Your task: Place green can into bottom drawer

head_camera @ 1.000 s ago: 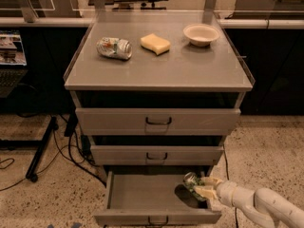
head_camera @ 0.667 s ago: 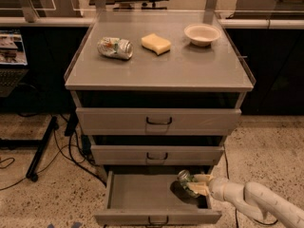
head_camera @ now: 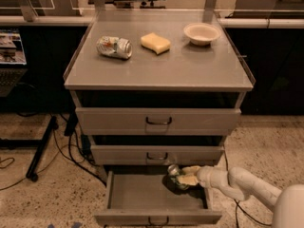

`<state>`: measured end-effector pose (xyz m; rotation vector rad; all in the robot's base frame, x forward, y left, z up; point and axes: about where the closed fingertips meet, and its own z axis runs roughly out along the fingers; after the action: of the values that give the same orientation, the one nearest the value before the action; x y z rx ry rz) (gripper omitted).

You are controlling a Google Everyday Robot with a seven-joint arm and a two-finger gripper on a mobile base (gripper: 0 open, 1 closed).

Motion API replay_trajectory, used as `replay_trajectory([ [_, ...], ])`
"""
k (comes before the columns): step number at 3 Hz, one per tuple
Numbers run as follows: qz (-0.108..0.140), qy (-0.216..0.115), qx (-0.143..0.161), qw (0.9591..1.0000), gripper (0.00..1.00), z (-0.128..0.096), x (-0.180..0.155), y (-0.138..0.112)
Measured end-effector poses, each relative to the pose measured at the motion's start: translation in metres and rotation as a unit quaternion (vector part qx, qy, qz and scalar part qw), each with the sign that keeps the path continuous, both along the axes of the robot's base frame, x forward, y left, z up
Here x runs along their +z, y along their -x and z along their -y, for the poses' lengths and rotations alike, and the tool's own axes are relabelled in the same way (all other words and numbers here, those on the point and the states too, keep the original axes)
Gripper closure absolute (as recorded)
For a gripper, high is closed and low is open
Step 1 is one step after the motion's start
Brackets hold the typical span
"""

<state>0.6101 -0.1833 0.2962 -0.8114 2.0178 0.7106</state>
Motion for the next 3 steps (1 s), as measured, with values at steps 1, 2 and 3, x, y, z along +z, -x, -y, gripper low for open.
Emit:
replay_trajectory([
  [1,0.000,0.000,0.000,1.0000,1.00,0.001,0.000,0.002],
  [2,-0.023,0.006,-0.004,0.9997,1.00,0.002,-0.014,-0.001],
  [3,-0.079,0.026,-0.011,0.9965,1.00,0.003,-0.049,-0.004],
])
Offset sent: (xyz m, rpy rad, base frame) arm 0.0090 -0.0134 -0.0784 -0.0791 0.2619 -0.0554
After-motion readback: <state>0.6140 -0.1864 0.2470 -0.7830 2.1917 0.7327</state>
